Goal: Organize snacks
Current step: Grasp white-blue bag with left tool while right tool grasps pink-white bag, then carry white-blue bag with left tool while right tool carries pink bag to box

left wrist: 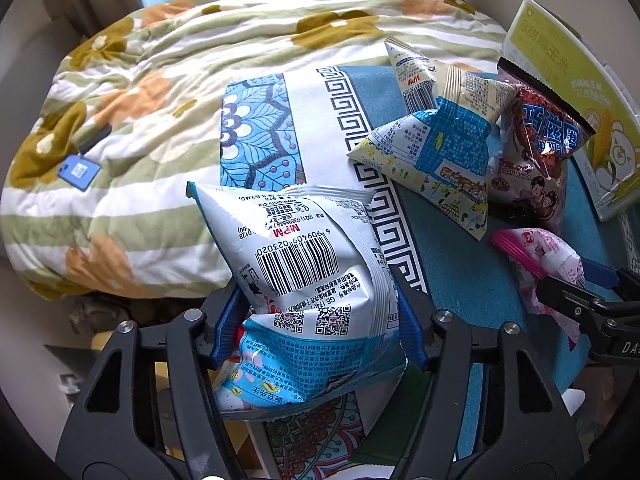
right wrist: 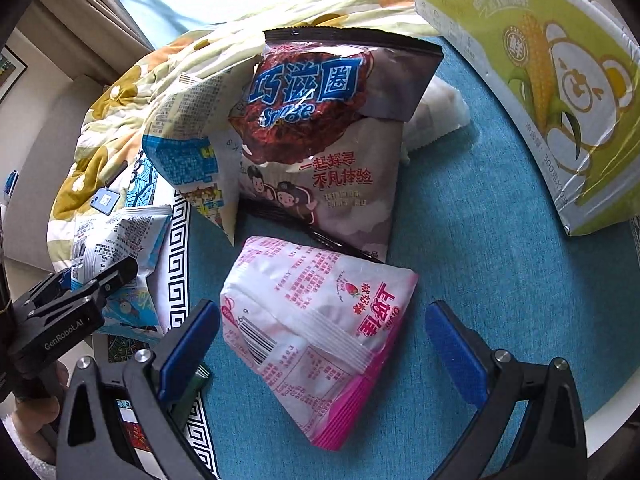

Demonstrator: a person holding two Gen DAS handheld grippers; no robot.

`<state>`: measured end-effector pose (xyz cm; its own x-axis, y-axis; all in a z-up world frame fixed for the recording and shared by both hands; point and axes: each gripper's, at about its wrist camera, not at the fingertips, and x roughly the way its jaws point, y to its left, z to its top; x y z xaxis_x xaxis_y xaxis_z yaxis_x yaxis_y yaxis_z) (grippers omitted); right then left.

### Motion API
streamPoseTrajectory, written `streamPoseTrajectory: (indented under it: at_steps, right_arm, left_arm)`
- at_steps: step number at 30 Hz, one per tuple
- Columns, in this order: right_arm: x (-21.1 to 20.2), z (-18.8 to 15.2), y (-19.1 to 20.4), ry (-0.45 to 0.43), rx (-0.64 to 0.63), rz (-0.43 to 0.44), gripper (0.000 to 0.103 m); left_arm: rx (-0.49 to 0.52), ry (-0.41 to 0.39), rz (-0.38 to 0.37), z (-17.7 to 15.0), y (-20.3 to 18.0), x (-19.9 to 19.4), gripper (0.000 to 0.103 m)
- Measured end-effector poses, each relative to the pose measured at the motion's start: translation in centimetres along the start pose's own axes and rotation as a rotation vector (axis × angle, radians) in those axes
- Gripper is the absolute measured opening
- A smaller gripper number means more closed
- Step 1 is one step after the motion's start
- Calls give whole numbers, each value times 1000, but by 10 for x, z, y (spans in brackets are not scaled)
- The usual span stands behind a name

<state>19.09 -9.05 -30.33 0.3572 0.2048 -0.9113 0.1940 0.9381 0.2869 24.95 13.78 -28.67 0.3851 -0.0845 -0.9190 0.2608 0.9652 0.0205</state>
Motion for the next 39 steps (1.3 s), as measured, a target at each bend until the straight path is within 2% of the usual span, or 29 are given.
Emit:
streamPoseTrajectory:
  at_steps: [6, 13, 16, 18, 21, 24, 33, 39]
  right_arm:
    - [7, 3, 0, 27, 26, 27, 103]
    - [14, 3, 4, 44, 11, 20, 100]
    - [14, 2, 8, 39, -2, 11, 92]
    - [14, 3, 12, 33, -17, -1, 79]
    - [14, 2, 15, 32, -24, 11, 66]
    - [12, 0, 15, 26, -23, 15, 60]
    - [-14, -11, 22, -18, -29, 41, 58]
    - [-52, -18, 18, -71, -6, 70, 58]
  left_arm:
    - [-25, -2, -8, -3, 3, -6, 62]
    - [-37, -20, -12, -6, 4, -15, 62]
    - [-42, -23, -14, -7, 3, -17, 62]
    - [-48, -29, -16, -9, 3, -21, 62]
    - [-55, -39, -17, -11, 3, -28, 62]
    - [-61, -52, -18, -14, 4, -37, 62]
    - [-69, -124, -19, -21, 4, -80, 62]
    - [-99, -179, -61, -19, 2, -120, 62]
